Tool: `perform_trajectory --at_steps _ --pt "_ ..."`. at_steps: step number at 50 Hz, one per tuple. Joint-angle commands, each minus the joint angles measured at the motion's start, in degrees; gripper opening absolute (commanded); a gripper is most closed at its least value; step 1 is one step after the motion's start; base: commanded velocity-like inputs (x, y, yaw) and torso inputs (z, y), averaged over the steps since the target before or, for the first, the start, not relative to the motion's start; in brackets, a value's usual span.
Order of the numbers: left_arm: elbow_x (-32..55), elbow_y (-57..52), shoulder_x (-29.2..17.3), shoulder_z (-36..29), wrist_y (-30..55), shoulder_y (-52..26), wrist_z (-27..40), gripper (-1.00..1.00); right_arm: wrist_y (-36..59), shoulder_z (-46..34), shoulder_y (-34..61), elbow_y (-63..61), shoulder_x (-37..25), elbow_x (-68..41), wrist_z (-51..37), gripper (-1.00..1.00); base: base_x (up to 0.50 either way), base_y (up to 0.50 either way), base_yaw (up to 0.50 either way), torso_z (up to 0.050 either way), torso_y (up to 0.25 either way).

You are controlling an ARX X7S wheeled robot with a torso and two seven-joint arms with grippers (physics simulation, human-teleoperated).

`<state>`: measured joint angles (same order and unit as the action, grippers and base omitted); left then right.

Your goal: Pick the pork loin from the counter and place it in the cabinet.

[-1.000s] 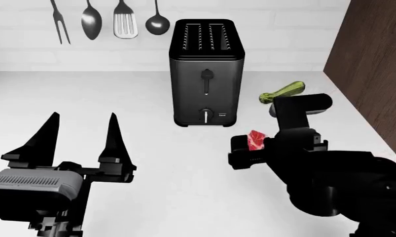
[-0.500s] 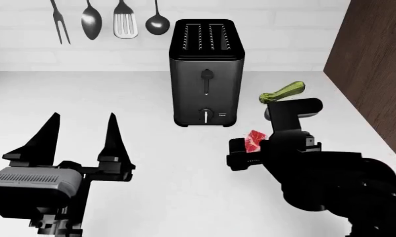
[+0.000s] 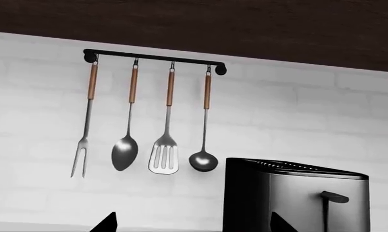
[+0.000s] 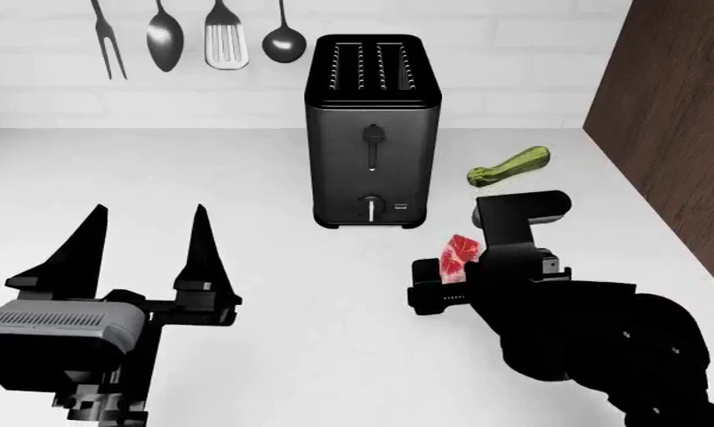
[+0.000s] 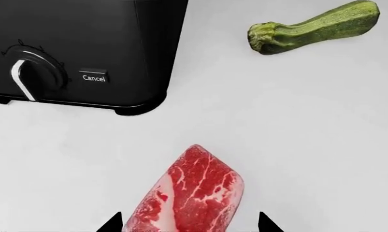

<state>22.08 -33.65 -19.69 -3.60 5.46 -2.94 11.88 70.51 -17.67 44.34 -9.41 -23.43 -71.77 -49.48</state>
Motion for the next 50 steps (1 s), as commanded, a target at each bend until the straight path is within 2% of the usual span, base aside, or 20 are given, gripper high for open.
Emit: perform_trajectory --at_steps 1,22,23,41,50 --pt "0.51 0.47 -0.24 0.11 -0.38 -0.05 -0.10 1.00 -1.91 -1.75 -0.99 2.14 0.31 2.17 2.12 1.00 0.00 0.00 0.00 0.000 0.000" --pt "1.69 2.74 -0.57 0.44 -1.31 -0.89 -0.71 1.00 -5.81 -4.38 0.27 9.18 2.23 5.85 6.73 1.00 0.00 0.00 0.00 0.000 0.000" --pt "1.69 2.83 -0.58 0.42 -1.35 -0.91 -0.72 1.00 -6.03 -4.41 0.19 9.30 2.22 5.95 6.91 -1.00 0.00 0.00 0.00 0.000 0.000" --pt "1.78 3.44 -0.73 0.34 -1.91 -0.82 -0.54 1.00 -8.30 -5.04 -0.76 7.04 1.17 7.07 7.90 -1.00 0.00 0.00 0.00 0.000 0.000" --pt "1.58 3.13 -0.84 0.26 -1.90 -0.61 -0.10 1.00 -0.84 1.62 6.01 -6.84 -1.40 -5.18 -3.05 -1.00 0.00 0.00 0.00 0.000 0.000"
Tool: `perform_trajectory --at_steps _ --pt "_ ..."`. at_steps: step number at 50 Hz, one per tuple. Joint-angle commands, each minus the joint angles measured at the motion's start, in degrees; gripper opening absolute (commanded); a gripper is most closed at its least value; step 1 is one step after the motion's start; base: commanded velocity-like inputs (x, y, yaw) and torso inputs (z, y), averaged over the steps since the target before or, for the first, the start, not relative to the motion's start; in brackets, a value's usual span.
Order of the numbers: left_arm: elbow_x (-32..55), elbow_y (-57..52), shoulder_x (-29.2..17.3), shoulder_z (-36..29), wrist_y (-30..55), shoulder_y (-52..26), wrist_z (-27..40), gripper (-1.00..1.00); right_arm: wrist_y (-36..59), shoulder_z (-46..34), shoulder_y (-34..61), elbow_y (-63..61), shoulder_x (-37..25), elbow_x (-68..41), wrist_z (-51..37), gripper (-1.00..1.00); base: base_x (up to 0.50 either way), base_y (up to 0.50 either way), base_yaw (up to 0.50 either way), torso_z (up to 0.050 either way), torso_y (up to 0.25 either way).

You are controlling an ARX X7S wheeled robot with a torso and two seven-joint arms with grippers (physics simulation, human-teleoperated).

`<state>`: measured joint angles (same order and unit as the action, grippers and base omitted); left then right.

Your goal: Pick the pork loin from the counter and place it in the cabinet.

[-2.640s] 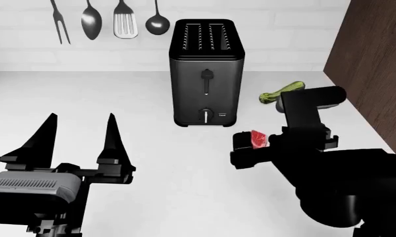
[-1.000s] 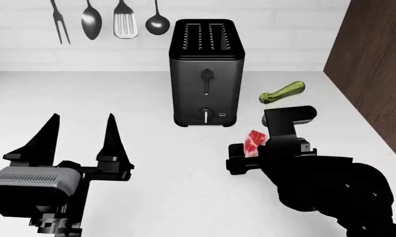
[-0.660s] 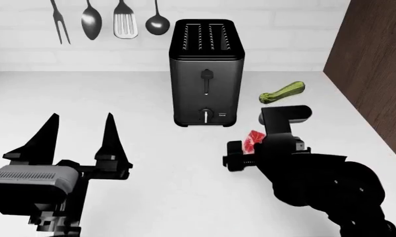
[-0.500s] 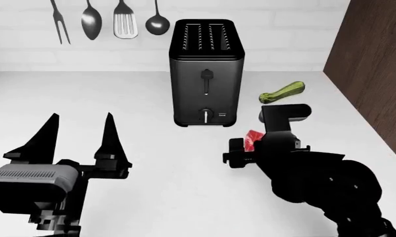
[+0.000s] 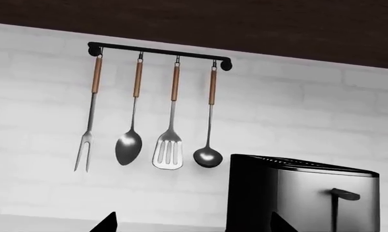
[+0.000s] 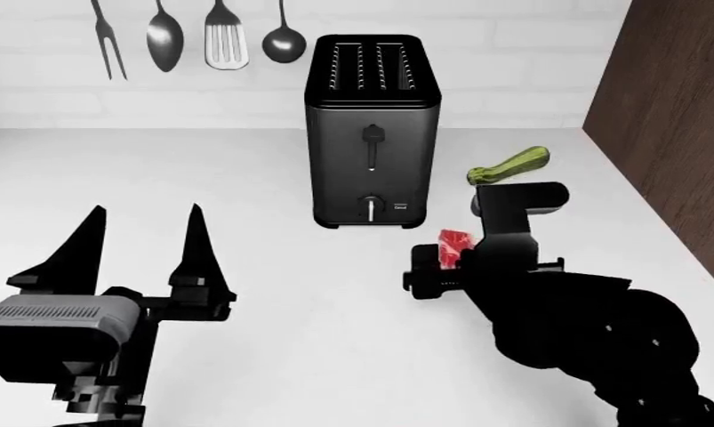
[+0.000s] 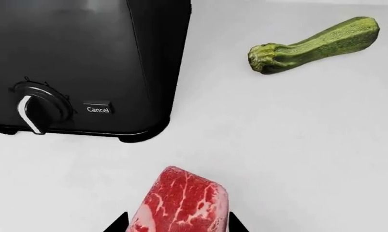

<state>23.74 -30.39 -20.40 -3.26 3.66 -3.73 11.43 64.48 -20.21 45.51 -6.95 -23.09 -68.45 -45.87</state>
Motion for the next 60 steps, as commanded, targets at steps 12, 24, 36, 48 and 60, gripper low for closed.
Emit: perform_trajectory --at_steps 12,24,36,48,60 --pt "-0.34 -2.09 -0.65 0.18 0.27 0.89 1.39 1.00 7.83 7.82 8.56 -18.63 -4.01 -18.60 -13.24 -1.00 0.00 0.00 0.00 0.000 0.000" --pt "0.33 -6.25 -1.83 0.96 2.21 1.37 3.10 1.00 6.59 10.39 10.67 -25.85 -5.51 -23.51 -14.42 -1.00 0.00 0.00 0.00 0.000 0.001" --pt "2.20 -10.63 -3.43 2.30 5.32 1.00 5.11 1.00 2.63 13.82 12.21 -31.81 -5.26 -29.98 -15.26 -1.00 0.00 0.00 0.00 0.000 0.002" --pt "2.75 -13.46 -4.16 2.99 5.89 2.35 6.19 1.00 0.59 13.18 17.71 -34.24 -6.91 -37.42 -20.74 -1.00 0.00 0.00 0.00 0.000 0.001" --pt "2.94 -13.79 -4.46 3.32 5.43 2.89 6.35 1.00 0.05 10.89 25.03 -33.29 -6.91 -40.23 -23.62 -1.00 0.00 0.00 0.00 0.001 0.001"
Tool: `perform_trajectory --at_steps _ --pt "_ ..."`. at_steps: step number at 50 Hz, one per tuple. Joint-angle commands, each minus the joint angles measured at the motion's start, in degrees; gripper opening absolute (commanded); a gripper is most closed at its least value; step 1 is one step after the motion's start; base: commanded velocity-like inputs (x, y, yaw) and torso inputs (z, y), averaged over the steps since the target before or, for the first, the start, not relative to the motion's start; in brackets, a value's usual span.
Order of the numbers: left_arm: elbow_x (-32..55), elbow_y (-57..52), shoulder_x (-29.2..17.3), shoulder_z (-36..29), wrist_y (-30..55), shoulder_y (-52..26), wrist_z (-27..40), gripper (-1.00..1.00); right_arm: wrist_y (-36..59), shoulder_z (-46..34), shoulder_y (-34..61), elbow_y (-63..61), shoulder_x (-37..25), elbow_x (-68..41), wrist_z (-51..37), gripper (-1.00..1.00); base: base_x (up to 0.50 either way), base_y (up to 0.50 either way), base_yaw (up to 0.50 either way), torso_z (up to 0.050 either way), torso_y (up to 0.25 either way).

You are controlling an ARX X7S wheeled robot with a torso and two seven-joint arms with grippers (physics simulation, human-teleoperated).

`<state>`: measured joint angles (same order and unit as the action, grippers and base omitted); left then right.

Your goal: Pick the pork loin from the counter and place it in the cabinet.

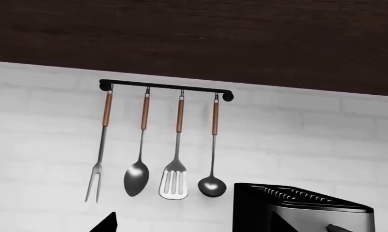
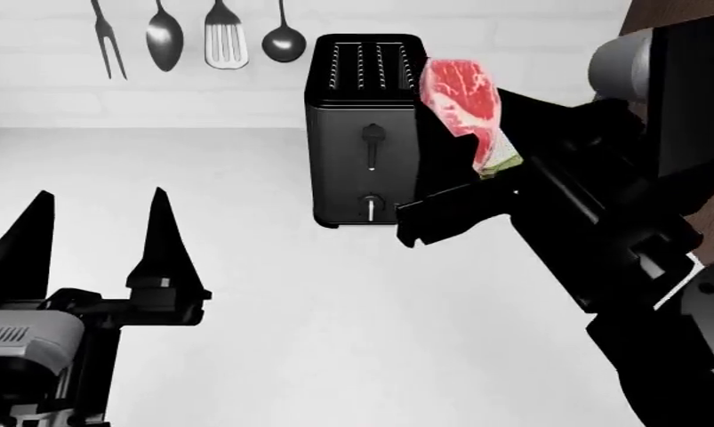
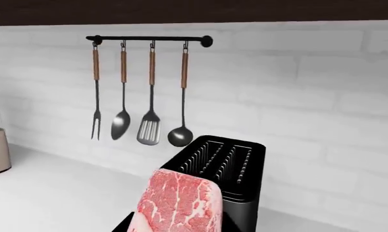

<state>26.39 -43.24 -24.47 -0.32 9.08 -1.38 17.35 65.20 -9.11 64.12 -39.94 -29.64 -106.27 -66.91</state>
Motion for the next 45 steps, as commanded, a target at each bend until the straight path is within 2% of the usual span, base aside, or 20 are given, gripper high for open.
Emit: perform_trajectory --at_steps 1,15,45 --pt "0.27 -0.92 -0.40 0.35 -0.02 0.52 0.43 1.00 -0.72 -0.31 6.87 -0.23 -0.40 -2.63 -2.69 -1.00 0.00 0.00 0.00 0.000 0.010" --pt "-0.19 -0.39 -0.44 -0.09 -0.57 0.24 0.36 1.00 -1.22 -1.48 11.92 1.78 -0.57 -3.98 -3.15 -1.00 0.00 0.00 0.00 0.000 0.001" --pt "2.13 1.22 -1.03 0.44 -1.41 -0.63 -0.43 1.00 0.86 -8.75 24.54 11.67 4.07 -1.65 -1.93 -1.00 0.00 0.00 0.00 0.000 0.001"
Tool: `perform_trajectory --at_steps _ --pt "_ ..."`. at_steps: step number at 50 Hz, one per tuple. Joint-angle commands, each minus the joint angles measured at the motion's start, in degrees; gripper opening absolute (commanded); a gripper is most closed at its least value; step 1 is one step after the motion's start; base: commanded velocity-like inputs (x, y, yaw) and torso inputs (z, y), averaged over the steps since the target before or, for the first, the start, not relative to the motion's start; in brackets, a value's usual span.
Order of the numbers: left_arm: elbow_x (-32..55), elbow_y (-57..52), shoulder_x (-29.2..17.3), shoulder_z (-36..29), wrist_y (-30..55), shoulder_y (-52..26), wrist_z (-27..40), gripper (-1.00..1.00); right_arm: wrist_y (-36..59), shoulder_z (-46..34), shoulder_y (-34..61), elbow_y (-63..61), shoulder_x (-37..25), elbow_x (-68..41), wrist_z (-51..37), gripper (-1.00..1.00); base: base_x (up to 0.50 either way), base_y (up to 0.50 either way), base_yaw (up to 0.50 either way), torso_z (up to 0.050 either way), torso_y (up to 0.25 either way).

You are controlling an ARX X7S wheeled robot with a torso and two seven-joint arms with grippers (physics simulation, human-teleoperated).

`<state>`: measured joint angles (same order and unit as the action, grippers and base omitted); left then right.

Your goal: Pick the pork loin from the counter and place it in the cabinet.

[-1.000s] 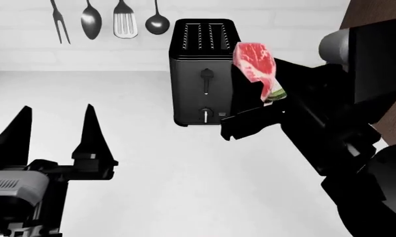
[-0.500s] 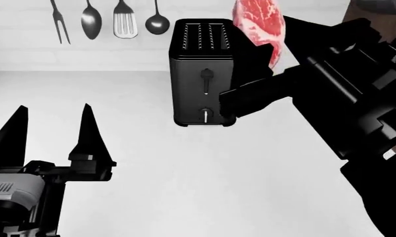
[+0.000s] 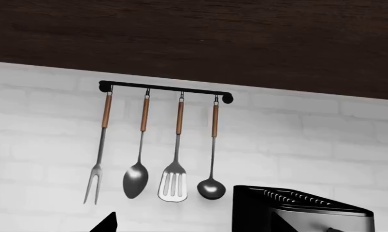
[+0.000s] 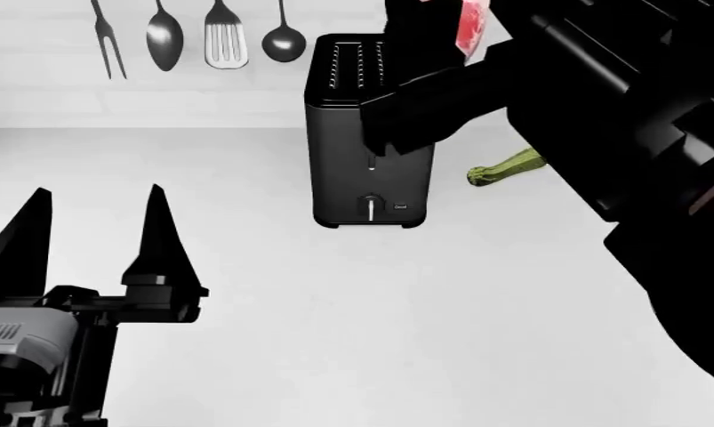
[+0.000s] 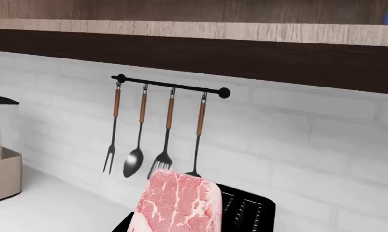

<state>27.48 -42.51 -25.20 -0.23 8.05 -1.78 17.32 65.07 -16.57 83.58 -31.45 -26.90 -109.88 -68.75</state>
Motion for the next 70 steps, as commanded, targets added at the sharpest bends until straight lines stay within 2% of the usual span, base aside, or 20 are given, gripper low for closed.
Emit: perform_trajectory --at_steps 1,25,51,70 --pt "1.17 0.51 -0.35 0.43 -0.40 -0.23 -0.41 1.00 1.02 -1.45 5.47 3.42 1.45 2.08 -0.10 -1.00 0.00 0.00 0.00 0.000 0.000" --pt "2.37 0.15 -1.13 1.07 -1.16 0.32 -0.72 1.00 1.88 -3.64 15.45 9.81 3.54 5.90 2.23 -1.00 0.00 0.00 0.00 0.001 0.001" --pt "2.81 -0.08 -1.71 1.49 -1.81 0.91 -0.58 1.00 0.70 -6.86 21.87 19.95 5.88 21.67 15.87 -1.00 0.00 0.00 0.00 0.000 0.001" --pt "3.64 0.93 -2.15 1.84 -2.14 0.13 -0.82 1.00 -3.46 -12.13 26.51 30.26 7.82 34.17 26.99 -1.00 0.00 0.00 0.00 0.001 0.001"
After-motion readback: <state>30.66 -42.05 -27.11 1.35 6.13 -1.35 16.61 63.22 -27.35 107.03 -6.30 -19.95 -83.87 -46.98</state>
